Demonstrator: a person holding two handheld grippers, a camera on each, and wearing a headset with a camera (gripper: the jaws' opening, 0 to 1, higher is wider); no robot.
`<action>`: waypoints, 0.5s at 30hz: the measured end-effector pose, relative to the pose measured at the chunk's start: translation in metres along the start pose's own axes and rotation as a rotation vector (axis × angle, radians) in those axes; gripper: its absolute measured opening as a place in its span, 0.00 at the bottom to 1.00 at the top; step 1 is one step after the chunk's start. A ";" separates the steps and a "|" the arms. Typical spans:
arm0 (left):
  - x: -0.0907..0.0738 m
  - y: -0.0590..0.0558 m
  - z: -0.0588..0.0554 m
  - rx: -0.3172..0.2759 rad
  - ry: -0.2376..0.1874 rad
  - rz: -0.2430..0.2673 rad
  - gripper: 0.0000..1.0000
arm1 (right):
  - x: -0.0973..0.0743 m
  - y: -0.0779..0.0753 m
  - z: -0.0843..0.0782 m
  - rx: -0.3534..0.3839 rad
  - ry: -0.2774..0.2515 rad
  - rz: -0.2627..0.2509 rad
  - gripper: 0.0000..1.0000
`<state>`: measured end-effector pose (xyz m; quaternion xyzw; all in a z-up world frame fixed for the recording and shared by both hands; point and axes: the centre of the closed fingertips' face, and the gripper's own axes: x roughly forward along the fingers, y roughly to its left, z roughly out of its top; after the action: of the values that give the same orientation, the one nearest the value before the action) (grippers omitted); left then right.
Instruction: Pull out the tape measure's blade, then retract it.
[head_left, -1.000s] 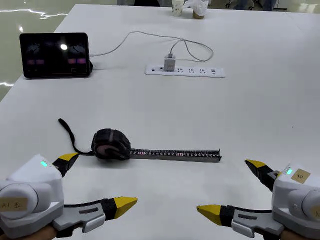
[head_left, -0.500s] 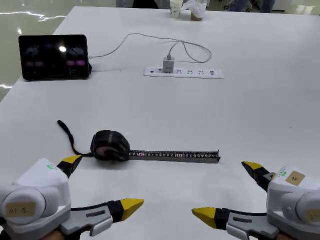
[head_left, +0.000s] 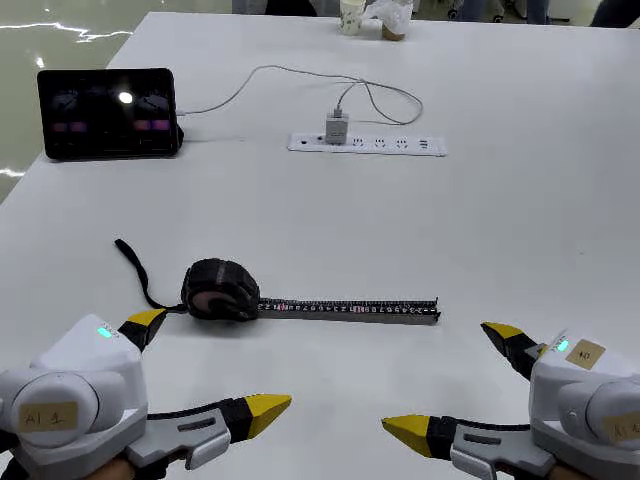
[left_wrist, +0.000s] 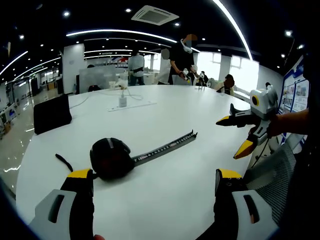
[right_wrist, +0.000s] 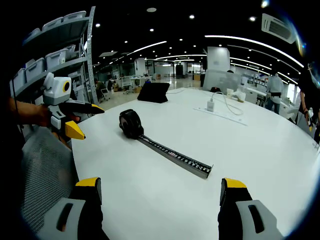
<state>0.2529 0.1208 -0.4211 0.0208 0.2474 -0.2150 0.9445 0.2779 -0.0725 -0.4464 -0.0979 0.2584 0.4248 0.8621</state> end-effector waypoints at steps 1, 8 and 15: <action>0.000 0.000 0.000 0.001 -0.002 0.001 0.99 | 0.000 0.000 0.000 -0.001 0.000 0.001 0.99; 0.001 -0.002 0.000 -0.002 -0.001 0.004 0.99 | -0.001 0.000 0.000 -0.006 0.002 0.007 0.99; 0.002 -0.001 0.001 -0.003 0.000 0.020 0.99 | -0.001 0.001 -0.001 -0.007 0.008 0.020 0.99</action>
<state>0.2542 0.1187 -0.4210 0.0219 0.2473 -0.2054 0.9467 0.2764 -0.0732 -0.4460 -0.0999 0.2612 0.4338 0.8565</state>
